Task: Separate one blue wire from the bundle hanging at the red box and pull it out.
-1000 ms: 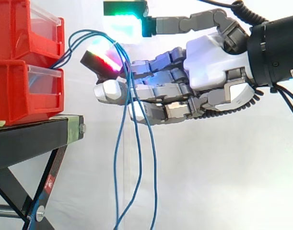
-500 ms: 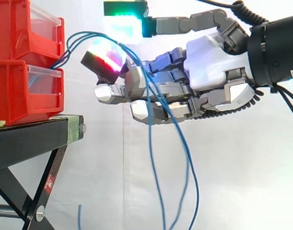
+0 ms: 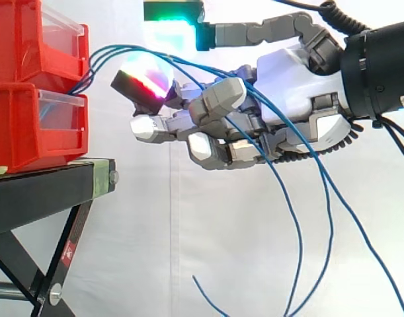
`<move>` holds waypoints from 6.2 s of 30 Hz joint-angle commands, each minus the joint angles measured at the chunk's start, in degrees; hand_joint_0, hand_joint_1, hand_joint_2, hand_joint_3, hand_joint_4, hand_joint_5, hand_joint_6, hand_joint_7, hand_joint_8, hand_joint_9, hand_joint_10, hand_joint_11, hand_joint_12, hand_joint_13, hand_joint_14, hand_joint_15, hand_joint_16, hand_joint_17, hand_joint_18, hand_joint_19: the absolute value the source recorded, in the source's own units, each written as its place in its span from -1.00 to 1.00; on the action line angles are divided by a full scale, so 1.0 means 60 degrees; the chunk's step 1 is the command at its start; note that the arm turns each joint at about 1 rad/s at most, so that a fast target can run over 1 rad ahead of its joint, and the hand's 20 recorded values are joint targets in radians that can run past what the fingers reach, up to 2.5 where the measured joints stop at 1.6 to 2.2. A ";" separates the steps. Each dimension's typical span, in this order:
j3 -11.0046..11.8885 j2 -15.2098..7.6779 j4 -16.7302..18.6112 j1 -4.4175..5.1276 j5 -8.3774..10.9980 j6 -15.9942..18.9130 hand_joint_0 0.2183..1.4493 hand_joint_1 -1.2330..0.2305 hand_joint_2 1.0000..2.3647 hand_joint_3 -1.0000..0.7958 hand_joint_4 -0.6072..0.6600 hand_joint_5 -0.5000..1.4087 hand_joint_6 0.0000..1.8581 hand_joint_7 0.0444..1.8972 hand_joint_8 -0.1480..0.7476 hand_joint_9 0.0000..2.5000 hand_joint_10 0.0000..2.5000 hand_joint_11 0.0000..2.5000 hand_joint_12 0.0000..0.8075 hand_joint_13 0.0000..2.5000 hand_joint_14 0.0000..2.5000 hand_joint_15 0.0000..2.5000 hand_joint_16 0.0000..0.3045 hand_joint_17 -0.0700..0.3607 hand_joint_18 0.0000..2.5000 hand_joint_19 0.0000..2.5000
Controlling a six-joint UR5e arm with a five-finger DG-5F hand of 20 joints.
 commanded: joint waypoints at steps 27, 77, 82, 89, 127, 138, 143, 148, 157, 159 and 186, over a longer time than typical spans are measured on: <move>0.0005 0.0000 0.0015 0.0000 0.0000 -0.0001 -0.29 -0.21 -0.97 -0.13 0.31 -0.69 -0.11 0.00 0.09 -0.38 -0.99 -0.20 -0.15 -0.24 0.28 -0.02 -0.72 -0.23 -0.25 -0.11; 0.0005 0.0454 -0.0542 0.0000 0.0981 -0.2286 -0.31 -0.31 -0.96 -0.07 0.27 -0.68 -0.12 0.02 0.10 -0.33 -0.99 -0.10 -0.16 -0.26 0.23 0.02 -0.72 -0.23 -0.26 -0.12; 0.0005 0.0440 -0.0542 0.0015 0.1011 -0.2476 -0.31 -0.32 -0.96 -0.07 0.27 -0.68 -0.12 0.02 0.10 -0.33 -1.00 -0.11 -0.15 -0.26 0.24 0.02 -0.72 -0.23 -0.26 -0.12; -0.0009 0.0440 -0.0513 -0.0029 0.1011 -0.3018 -0.31 -0.34 -0.96 -0.05 0.26 -0.67 -0.13 0.03 0.10 -0.32 -0.99 -0.10 -0.16 -0.26 0.23 0.03 -0.72 -0.23 -0.26 -0.11; -0.0009 0.0440 -0.0556 -0.0073 0.1040 -0.4937 -0.34 -0.37 -0.96 -0.05 0.29 -0.66 -0.14 0.06 0.09 -0.31 -0.99 -0.09 -0.14 -0.26 0.24 0.03 -0.72 -0.22 -0.28 -0.08; 0.0005 0.0440 -0.0644 -0.0073 0.1040 -0.4937 -0.39 -0.33 -0.97 -0.12 0.29 -0.67 -0.13 0.07 0.10 -0.31 -0.99 -0.10 -0.14 -0.27 0.24 0.03 -0.71 -0.22 -0.28 -0.06; 0.0005 0.0440 -0.0644 -0.0073 0.1040 -0.4937 -0.40 -0.31 -0.97 -0.14 0.29 -0.67 -0.13 0.07 0.11 -0.31 -0.99 -0.10 -0.13 -0.26 0.25 0.02 -0.71 -0.21 -0.28 -0.06; 0.0005 0.0440 -0.0644 -0.0088 0.1040 -0.4937 -0.41 -0.30 -0.97 -0.16 0.28 -0.67 -0.13 0.06 0.11 -0.31 -0.99 -0.10 -0.13 -0.26 0.26 0.01 -0.71 -0.21 -0.27 -0.06; 0.0005 0.0440 -0.0630 -0.0073 0.1025 -0.4908 -0.42 -0.30 -0.97 -0.19 0.29 -0.67 -0.14 0.06 0.12 -0.31 -0.99 -0.10 -0.13 -0.26 0.25 0.02 -0.71 -0.21 -0.27 -0.06; 0.0005 0.0440 -0.0600 -0.0073 0.1011 -0.4864 -0.41 -0.30 -0.97 -0.19 0.30 -0.67 -0.14 0.07 0.11 -0.31 -0.99 -0.09 -0.11 -0.26 0.25 0.03 -0.71 -0.21 -0.27 -0.07; -0.0375 0.0425 -0.0146 -0.0161 0.0278 -0.0894 -0.40 -0.31 -0.97 -0.17 0.29 -0.66 -0.14 0.08 0.10 -0.30 -0.99 -0.10 -0.14 -0.26 0.24 0.03 -0.71 -0.22 -0.28 -0.05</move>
